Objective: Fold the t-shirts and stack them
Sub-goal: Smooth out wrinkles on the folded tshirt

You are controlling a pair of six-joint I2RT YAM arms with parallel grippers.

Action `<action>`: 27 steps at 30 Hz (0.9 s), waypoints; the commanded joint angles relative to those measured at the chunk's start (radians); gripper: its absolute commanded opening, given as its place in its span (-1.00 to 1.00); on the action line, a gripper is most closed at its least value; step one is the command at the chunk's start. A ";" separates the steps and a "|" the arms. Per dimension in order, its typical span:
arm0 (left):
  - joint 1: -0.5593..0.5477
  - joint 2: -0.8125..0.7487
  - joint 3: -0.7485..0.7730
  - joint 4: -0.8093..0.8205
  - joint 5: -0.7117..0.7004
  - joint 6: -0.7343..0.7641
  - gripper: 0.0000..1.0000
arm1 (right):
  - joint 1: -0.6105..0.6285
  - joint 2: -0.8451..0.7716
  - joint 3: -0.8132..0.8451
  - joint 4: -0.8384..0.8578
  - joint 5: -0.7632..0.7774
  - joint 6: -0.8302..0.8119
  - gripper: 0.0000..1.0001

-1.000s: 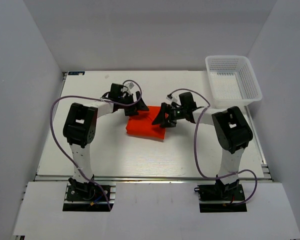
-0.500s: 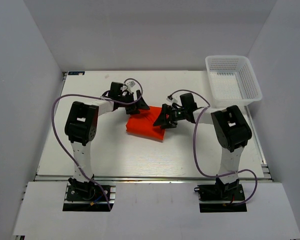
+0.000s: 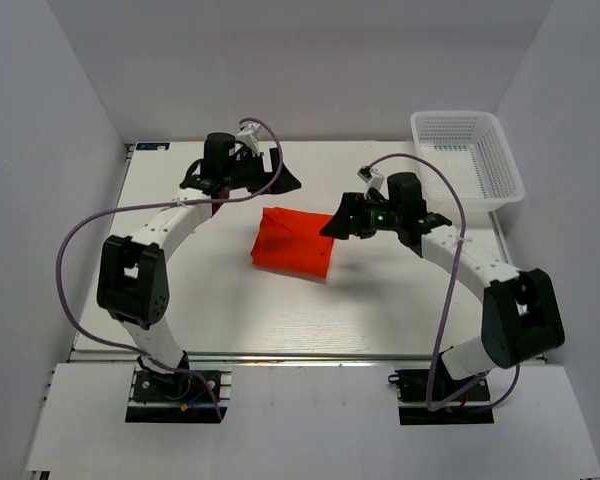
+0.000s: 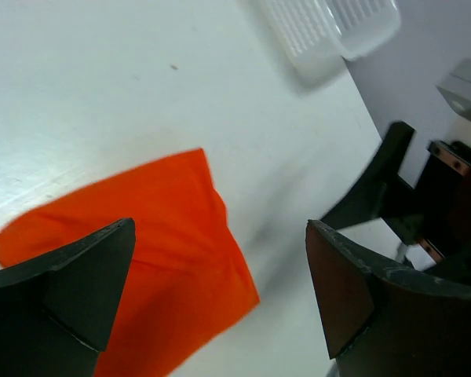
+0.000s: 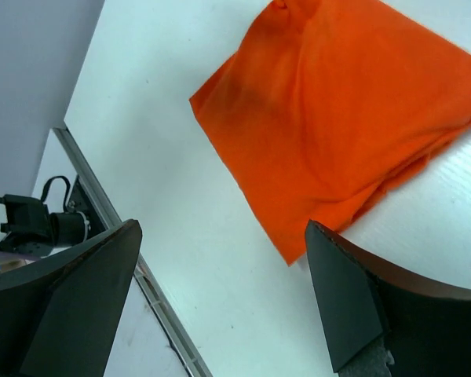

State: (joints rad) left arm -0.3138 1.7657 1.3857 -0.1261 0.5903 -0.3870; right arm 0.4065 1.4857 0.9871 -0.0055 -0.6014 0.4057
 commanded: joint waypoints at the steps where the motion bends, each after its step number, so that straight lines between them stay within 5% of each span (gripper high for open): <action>1: -0.056 -0.037 -0.114 0.012 0.090 0.013 0.99 | -0.006 -0.067 -0.080 -0.019 0.055 0.002 0.81; 6: -0.134 -0.003 -0.305 0.170 0.177 -0.012 0.99 | -0.006 -0.100 -0.146 -0.028 0.065 0.005 0.81; 13: -0.180 0.055 -0.438 0.171 0.137 0.020 0.99 | -0.017 -0.136 -0.199 -0.057 0.135 0.007 0.81; 23: -0.189 -0.067 -0.243 -0.053 -0.027 0.129 0.99 | -0.020 -0.200 -0.189 -0.094 0.163 -0.018 0.81; 27: -0.189 -0.196 -0.234 -0.086 -0.238 0.165 0.99 | -0.021 -0.246 -0.199 -0.131 0.242 -0.037 0.81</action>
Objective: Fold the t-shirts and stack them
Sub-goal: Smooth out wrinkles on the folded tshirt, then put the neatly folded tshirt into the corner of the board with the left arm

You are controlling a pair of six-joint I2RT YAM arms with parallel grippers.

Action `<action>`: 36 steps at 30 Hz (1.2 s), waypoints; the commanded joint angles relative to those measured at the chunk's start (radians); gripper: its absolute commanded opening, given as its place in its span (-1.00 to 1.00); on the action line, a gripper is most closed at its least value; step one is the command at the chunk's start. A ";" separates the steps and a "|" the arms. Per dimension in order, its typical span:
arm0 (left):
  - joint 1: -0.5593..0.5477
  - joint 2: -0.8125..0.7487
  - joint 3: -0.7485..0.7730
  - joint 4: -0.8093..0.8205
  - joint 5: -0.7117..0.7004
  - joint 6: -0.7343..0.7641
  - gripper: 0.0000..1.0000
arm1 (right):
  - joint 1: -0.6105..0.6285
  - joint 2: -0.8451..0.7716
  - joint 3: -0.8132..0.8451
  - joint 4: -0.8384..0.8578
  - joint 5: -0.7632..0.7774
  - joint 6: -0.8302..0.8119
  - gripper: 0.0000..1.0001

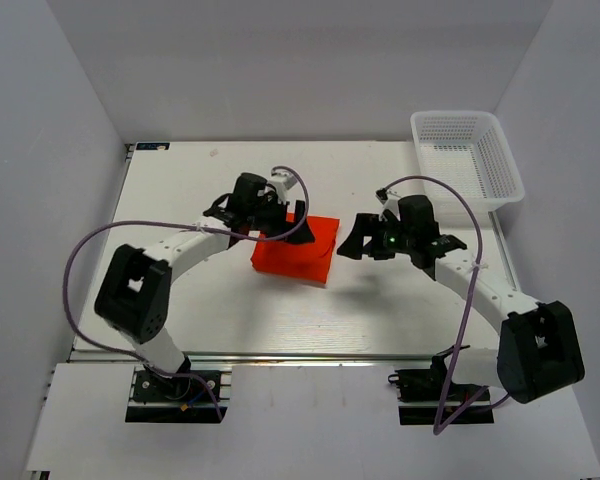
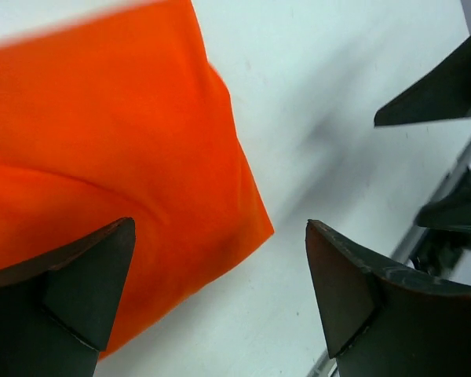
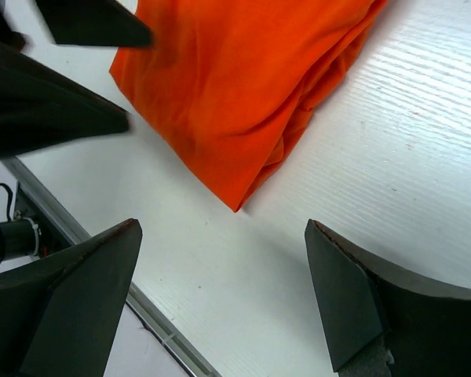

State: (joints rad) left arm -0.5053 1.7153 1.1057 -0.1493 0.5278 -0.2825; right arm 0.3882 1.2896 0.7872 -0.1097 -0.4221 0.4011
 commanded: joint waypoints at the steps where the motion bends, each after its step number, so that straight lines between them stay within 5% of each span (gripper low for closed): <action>1: 0.013 -0.164 0.046 -0.073 -0.199 0.060 0.99 | -0.002 -0.056 -0.011 -0.036 0.071 -0.034 0.81; 8: 0.033 -0.162 0.080 -0.281 -0.608 0.014 0.99 | -0.003 -0.177 -0.036 -0.104 0.244 -0.036 0.81; 13: 0.044 -0.057 0.112 -0.303 -0.687 -0.010 0.96 | -0.002 -0.233 -0.048 -0.137 0.319 -0.047 0.81; 22: 0.054 0.151 0.175 -0.335 -0.621 -0.043 0.21 | -0.002 -0.260 -0.045 -0.186 0.378 -0.056 0.81; 27: 0.033 0.214 0.161 -0.314 -0.523 -0.017 0.07 | -0.003 -0.265 -0.052 -0.179 0.404 -0.050 0.81; 30: 0.033 0.247 0.152 -0.305 -0.470 -0.004 -0.22 | -0.003 -0.260 -0.055 -0.177 0.407 -0.044 0.81; 33: 0.033 0.257 0.129 -0.283 -0.460 -0.004 -1.00 | -0.005 -0.257 -0.059 -0.177 0.416 -0.039 0.81; 36: 0.057 0.282 0.161 -0.294 -0.498 -0.004 -1.00 | -0.002 -0.257 -0.060 -0.170 0.418 -0.028 0.81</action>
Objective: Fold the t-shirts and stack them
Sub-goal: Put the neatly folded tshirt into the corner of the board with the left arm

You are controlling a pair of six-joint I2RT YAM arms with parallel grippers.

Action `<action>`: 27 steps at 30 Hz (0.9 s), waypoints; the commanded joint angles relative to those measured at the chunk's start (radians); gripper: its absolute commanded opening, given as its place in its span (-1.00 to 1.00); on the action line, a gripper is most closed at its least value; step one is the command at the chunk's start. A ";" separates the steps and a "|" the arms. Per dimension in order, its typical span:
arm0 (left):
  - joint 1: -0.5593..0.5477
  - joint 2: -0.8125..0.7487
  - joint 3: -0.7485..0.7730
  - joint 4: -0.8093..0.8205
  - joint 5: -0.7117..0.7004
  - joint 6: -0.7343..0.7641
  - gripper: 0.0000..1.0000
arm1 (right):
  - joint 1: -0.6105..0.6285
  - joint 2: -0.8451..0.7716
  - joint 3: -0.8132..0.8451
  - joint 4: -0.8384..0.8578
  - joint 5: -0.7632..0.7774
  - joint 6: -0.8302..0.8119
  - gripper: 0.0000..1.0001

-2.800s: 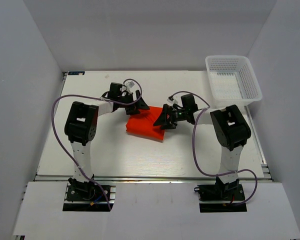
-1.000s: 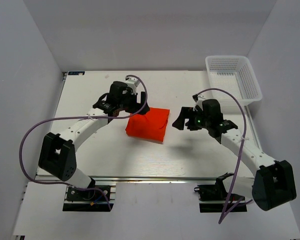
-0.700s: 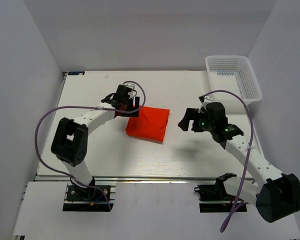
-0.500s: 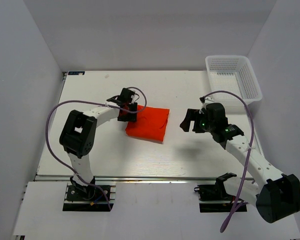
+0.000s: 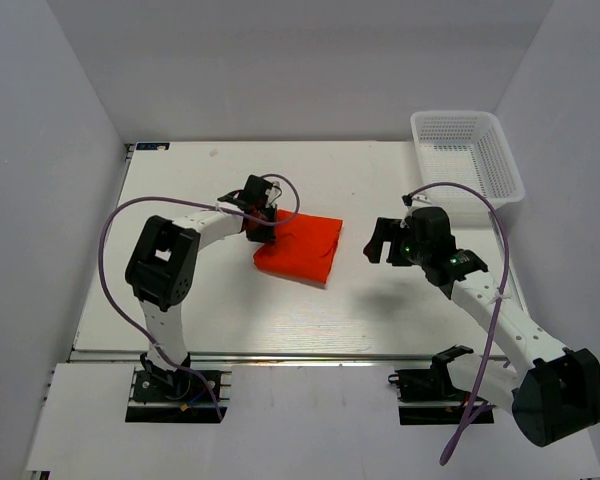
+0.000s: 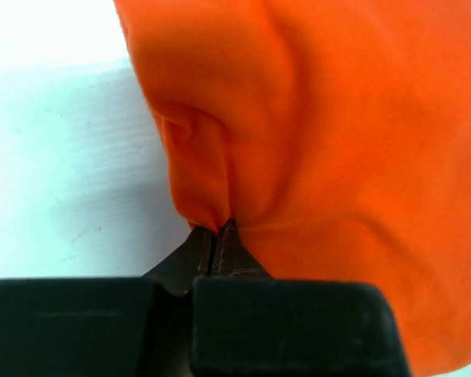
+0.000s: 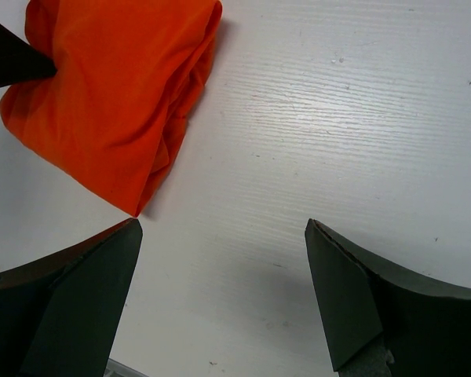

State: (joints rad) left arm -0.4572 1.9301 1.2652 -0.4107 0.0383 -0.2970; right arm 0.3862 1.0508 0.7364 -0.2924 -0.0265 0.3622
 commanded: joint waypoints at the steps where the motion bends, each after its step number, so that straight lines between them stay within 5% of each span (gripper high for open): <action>1: 0.009 0.067 0.019 -0.052 -0.097 0.010 -1.00 | -0.003 -0.018 -0.011 0.051 0.022 0.014 0.81; 10: 0.067 -0.121 0.097 -0.018 -0.498 0.185 -1.00 | 0.000 0.026 0.006 0.039 0.022 0.001 0.81; 19: 0.264 -0.034 0.236 0.088 -0.578 0.407 -1.00 | -0.003 -0.026 -0.057 0.214 -0.018 -0.017 0.81; 27: 0.454 0.214 0.604 0.012 -0.535 0.385 -1.00 | 0.002 0.000 -0.048 0.317 -0.026 -0.051 0.81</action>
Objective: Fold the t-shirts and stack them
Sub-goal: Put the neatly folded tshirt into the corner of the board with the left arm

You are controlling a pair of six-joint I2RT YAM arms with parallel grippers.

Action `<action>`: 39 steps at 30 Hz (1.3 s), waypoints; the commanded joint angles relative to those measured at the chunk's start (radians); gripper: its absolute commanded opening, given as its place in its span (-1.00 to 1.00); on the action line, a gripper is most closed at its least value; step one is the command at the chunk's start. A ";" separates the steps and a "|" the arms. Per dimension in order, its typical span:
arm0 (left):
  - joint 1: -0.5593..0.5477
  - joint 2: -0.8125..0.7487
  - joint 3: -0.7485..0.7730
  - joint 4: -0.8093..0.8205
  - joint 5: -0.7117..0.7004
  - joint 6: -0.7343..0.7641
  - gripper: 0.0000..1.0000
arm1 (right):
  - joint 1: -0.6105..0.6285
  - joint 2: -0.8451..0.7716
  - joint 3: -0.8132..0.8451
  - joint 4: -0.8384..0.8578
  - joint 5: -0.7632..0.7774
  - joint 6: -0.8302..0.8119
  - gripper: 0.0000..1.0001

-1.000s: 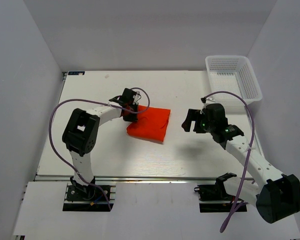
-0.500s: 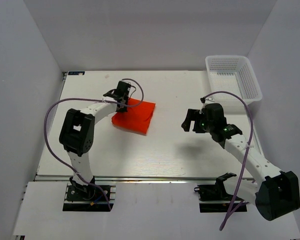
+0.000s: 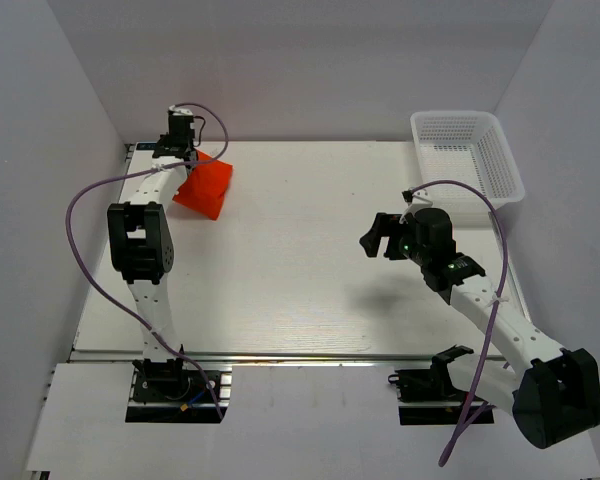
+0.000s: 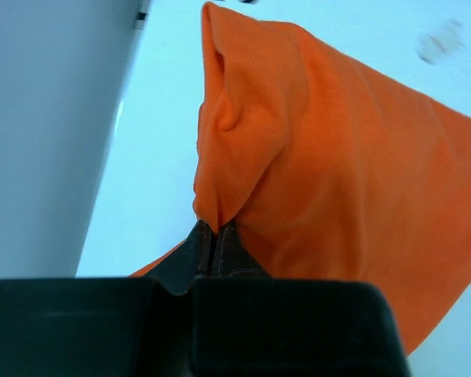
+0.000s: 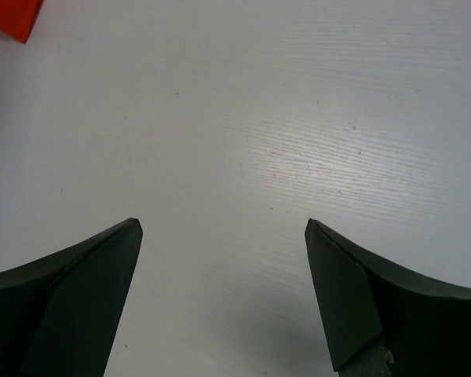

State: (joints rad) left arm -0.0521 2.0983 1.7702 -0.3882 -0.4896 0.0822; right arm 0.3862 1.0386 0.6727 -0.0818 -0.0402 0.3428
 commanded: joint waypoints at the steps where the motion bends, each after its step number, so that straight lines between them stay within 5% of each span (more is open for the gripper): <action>1: 0.075 0.069 0.129 -0.011 -0.007 0.005 -1.00 | -0.001 0.021 0.018 0.111 -0.013 -0.031 0.81; 8: 0.170 0.252 0.409 -0.023 0.002 -0.018 -1.00 | -0.003 0.067 0.047 0.143 -0.001 -0.051 0.81; 19: 0.239 0.322 0.434 0.043 0.100 0.053 -1.00 | -0.001 0.129 0.087 0.152 -0.026 -0.056 0.81; 20: 0.239 0.322 0.443 0.043 0.109 0.063 -0.74 | -0.003 0.139 0.088 0.152 -0.032 -0.053 0.81; 21: 0.239 0.322 0.458 0.031 0.135 0.074 0.35 | -0.003 0.143 0.093 0.151 -0.038 -0.054 0.81; 22: 0.239 0.322 0.459 0.017 0.135 0.074 0.99 | -0.001 0.147 0.093 0.151 -0.041 -0.054 0.81; 30: 0.239 0.224 0.436 -0.066 0.291 0.004 1.00 | 0.000 0.166 0.111 0.149 -0.128 -0.047 0.81; 36: 0.196 0.128 0.331 -0.172 0.567 -0.149 1.00 | -0.001 0.109 0.045 0.131 -0.124 0.008 0.81; 39: 0.141 0.027 0.197 -0.192 0.589 -0.234 1.00 | -0.001 0.040 -0.002 0.087 -0.083 0.022 0.81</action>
State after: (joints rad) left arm 0.1482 2.2997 2.0495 -0.5167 -0.0265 -0.0399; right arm 0.3843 1.1511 0.7025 0.0204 -0.1555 0.3386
